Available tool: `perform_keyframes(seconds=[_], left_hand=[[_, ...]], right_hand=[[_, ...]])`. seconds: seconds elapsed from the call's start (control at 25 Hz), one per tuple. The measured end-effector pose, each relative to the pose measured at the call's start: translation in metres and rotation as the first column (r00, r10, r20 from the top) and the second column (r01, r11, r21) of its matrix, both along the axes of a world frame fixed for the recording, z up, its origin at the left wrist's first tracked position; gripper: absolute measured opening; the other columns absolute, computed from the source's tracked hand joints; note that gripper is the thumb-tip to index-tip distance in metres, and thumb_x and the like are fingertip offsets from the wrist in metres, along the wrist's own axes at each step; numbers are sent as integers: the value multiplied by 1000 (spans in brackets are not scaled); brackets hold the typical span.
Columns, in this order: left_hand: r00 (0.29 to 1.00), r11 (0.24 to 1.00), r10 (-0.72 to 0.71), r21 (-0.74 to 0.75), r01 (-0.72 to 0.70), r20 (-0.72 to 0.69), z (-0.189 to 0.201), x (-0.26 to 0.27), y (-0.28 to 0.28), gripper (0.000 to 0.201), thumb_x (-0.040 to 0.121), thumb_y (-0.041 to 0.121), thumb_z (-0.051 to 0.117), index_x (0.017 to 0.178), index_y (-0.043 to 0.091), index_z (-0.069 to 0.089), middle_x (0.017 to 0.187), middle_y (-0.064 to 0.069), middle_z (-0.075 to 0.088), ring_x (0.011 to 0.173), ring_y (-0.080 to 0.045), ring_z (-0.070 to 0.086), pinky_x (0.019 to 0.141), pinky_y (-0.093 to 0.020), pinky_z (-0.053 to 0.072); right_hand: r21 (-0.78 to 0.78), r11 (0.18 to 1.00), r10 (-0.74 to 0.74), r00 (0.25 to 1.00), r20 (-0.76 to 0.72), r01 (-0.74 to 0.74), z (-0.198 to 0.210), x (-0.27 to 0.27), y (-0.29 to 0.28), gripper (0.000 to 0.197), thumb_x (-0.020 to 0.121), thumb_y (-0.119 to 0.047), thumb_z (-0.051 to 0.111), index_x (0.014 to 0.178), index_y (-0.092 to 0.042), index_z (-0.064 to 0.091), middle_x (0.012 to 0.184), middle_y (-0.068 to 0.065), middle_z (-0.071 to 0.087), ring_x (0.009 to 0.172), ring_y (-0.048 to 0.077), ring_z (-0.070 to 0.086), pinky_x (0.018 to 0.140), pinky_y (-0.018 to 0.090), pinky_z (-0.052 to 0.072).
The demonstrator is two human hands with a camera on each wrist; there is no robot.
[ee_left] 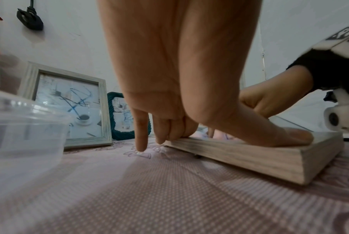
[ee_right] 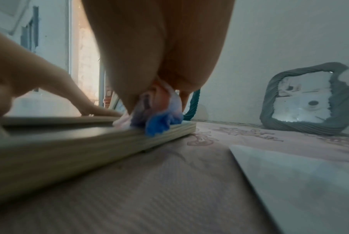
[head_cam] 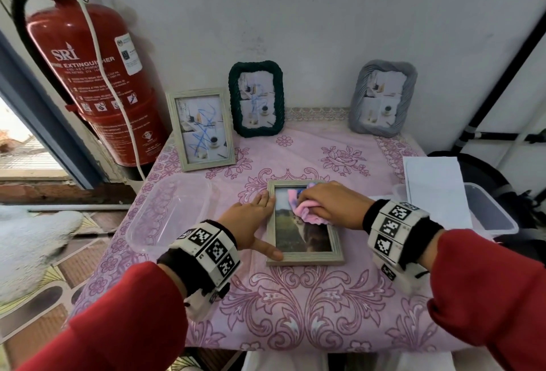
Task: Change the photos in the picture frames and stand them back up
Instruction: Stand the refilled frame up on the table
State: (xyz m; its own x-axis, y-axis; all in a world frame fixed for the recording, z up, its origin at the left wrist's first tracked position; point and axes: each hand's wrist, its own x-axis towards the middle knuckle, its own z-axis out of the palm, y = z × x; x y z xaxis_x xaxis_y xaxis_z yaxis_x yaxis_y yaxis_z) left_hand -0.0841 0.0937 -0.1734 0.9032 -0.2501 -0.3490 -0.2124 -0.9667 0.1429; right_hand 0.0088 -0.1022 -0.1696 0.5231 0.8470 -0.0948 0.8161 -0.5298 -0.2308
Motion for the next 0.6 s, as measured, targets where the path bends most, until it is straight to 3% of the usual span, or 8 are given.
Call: perform_keyframes(seconds=[0.08,0.2,0.28,0.36,0.48,0.6], left_hand=[[1000,1000,10,-4,-10,-3,1,-2,-1,113,71,59,66,149,7,2,158,-11,-4,147,-20,1,115,-43,24],[999,999,33,10,-32,-10,3,-3,-2,115,72,58,67,149,7,0,158,-11,-3,147,-20,0,116,-44,22],[998,998,60,13,-60,-11,4,-3,-5,117,70,58,68,149,6,-1,158,-11,-1,147,-21,2,116,-44,20],[997,997,68,44,-69,38,5,-3,-10,118,66,59,71,149,6,5,157,-10,11,144,-24,14,114,-41,23],[989,994,101,31,-105,110,9,-3,-14,104,60,58,75,140,10,32,143,-7,36,131,-25,29,106,-38,22],[981,976,191,-113,-187,22,11,-4,-19,76,72,55,69,136,24,41,142,-6,39,135,-25,19,106,-40,15]], right_hand=[[12,996,-82,986,-149,84,0,-3,0,24,90,-17,53,112,-15,62,111,0,65,105,17,58,85,23,39],[107,959,-185,863,-470,264,7,-11,-5,29,90,-20,57,119,-15,62,120,3,60,111,17,56,98,28,40],[235,916,-193,870,-453,326,8,-13,-7,22,91,-16,56,109,-10,68,110,9,58,104,21,55,91,25,41],[330,867,-253,900,-355,374,10,-16,-7,18,87,-10,59,101,-11,69,100,7,48,95,18,49,80,18,38],[412,766,-397,867,-300,493,5,-17,-11,24,80,-9,66,104,-12,64,104,7,42,97,18,45,87,22,38],[418,688,-458,802,-384,593,-2,-18,-15,35,79,-14,70,111,-12,56,109,7,40,92,16,48,85,20,41]])
